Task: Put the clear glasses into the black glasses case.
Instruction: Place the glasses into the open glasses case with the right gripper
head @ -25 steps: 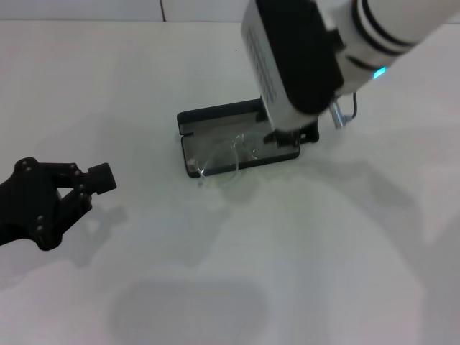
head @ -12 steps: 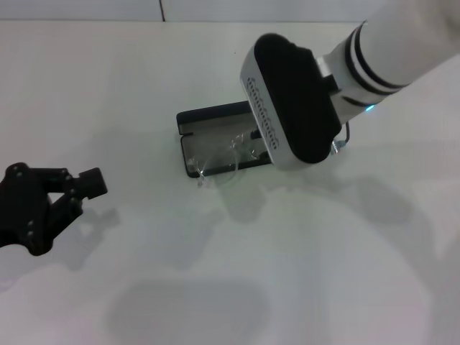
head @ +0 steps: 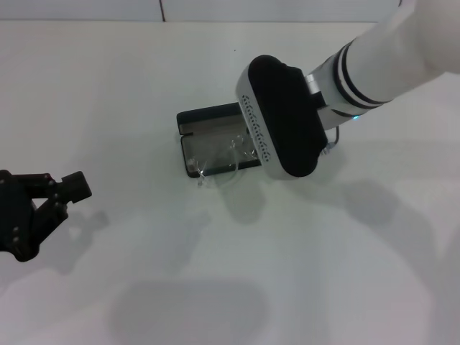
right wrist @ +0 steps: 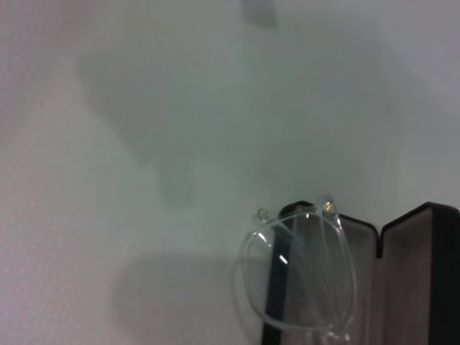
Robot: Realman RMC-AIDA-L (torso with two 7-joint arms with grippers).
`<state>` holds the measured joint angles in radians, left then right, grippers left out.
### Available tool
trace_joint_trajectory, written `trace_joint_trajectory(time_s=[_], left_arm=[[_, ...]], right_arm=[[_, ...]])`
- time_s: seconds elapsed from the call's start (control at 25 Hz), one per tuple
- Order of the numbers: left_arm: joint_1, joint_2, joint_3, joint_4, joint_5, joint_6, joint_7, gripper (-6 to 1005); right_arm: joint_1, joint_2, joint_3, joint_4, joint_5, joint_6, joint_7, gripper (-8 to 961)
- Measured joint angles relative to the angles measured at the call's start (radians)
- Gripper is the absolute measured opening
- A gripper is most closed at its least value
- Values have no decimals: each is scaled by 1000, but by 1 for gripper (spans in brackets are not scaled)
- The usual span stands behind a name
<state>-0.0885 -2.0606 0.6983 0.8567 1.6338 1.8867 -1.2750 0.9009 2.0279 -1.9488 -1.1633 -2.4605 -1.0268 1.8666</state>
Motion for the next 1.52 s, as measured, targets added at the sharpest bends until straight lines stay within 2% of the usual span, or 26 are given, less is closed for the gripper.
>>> trace_joint_trajectory(time_s=[0.88, 1.52], left_arm=[[-18, -3, 0, 1, -3, 0, -9, 45], [-30, -3, 5, 1, -3, 0, -9, 44]], right_arm=[[-11, 0, -124, 82, 39, 240, -5, 276], [0, 0, -175, 132, 73, 330, -8, 275]])
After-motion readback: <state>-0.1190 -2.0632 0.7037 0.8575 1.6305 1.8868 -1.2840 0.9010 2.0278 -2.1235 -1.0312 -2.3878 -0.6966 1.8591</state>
